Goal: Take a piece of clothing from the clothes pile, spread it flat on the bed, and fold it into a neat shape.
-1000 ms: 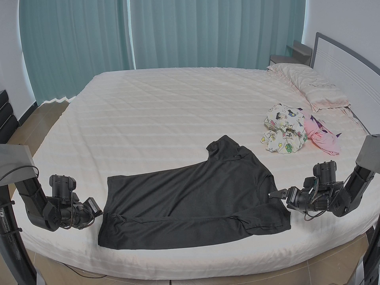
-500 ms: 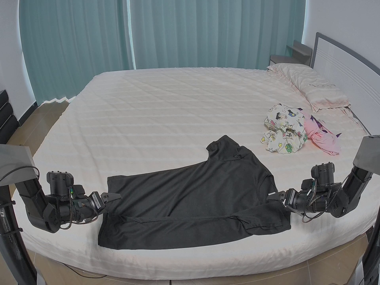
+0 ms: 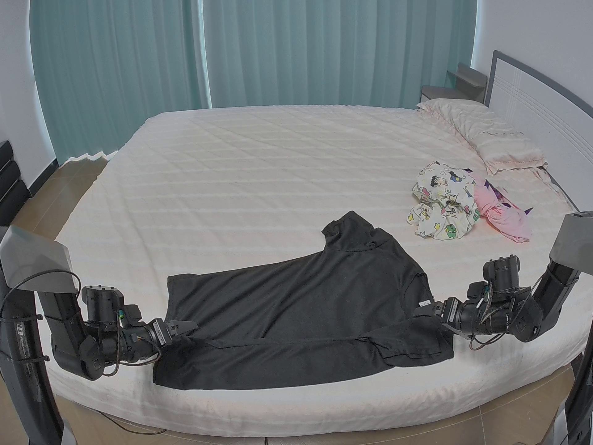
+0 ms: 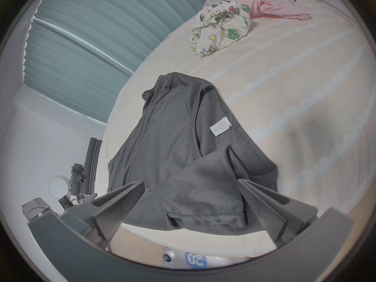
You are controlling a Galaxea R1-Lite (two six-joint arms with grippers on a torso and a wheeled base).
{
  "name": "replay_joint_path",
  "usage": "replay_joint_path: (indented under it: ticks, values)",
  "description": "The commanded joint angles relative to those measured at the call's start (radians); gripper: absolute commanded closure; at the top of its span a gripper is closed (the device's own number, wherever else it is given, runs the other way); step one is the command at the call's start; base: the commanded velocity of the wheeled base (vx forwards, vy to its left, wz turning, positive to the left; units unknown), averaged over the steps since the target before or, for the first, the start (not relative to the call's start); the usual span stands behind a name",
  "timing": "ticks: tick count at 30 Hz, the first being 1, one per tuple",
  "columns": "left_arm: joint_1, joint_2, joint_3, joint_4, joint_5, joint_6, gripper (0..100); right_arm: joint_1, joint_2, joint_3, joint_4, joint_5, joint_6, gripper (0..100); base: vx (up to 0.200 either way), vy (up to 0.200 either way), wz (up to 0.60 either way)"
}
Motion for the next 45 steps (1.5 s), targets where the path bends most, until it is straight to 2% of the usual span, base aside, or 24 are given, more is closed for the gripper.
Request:
replay_joint_path:
  ticks: [1, 8, 9, 15, 20, 28, 37, 42, 45]
  values:
    - [-0.002, 0.011, 0.003, 0.000, 0.002, 0.000, 0, 0.001, -0.001, 0.005, 0.000, 0.000, -0.001, 0, 0.000, 0.000, 0.00]
    - [0.002, 0.015, -0.004, 0.000, 0.026, 0.000, 0, 0.001, -0.003, 0.005, -0.002, -0.001, -0.001, 0, 0.000, 0.000, 0.00]
    - [0.004, 0.015, -0.008, 0.000, 0.042, 0.000, 100, 0.001, -0.004, 0.006, -0.002, -0.001, -0.001, 0, 0.000, 0.000, 0.00]
    - [0.008, 0.015, -0.003, 0.001, 0.065, 0.009, 100, -0.001, -0.004, 0.006, -0.002, -0.003, 0.001, 0, 0.000, 0.000, 0.00]
    - [0.010, 0.030, 0.008, 0.001, 0.071, 0.085, 100, -0.001, -0.004, 0.006, -0.002, -0.004, 0.001, 0, 0.000, 0.000, 0.00]
    - [0.035, -0.001, 0.034, 0.001, 0.141, 0.082, 100, -0.001, -0.006, 0.008, -0.016, -0.012, 0.002, 0, 0.000, 0.000, 0.00]
    - [0.071, -0.022, 0.045, 0.000, 0.144, 0.075, 100, -0.002, 0.005, 0.057, -0.146, -0.012, -0.001, 0, 0.000, 0.000, 0.00]
    - [0.068, -0.015, 0.042, 0.000, 0.143, 0.070, 100, -0.007, 0.020, 0.046, -0.154, -0.010, -0.005, 0, 0.000, 0.000, 0.00]
    - [0.068, -0.015, 0.042, 0.000, 0.143, 0.058, 100, -0.010, 0.042, 0.026, -0.152, -0.004, -0.041, 0, 0.000, 0.000, 0.00]
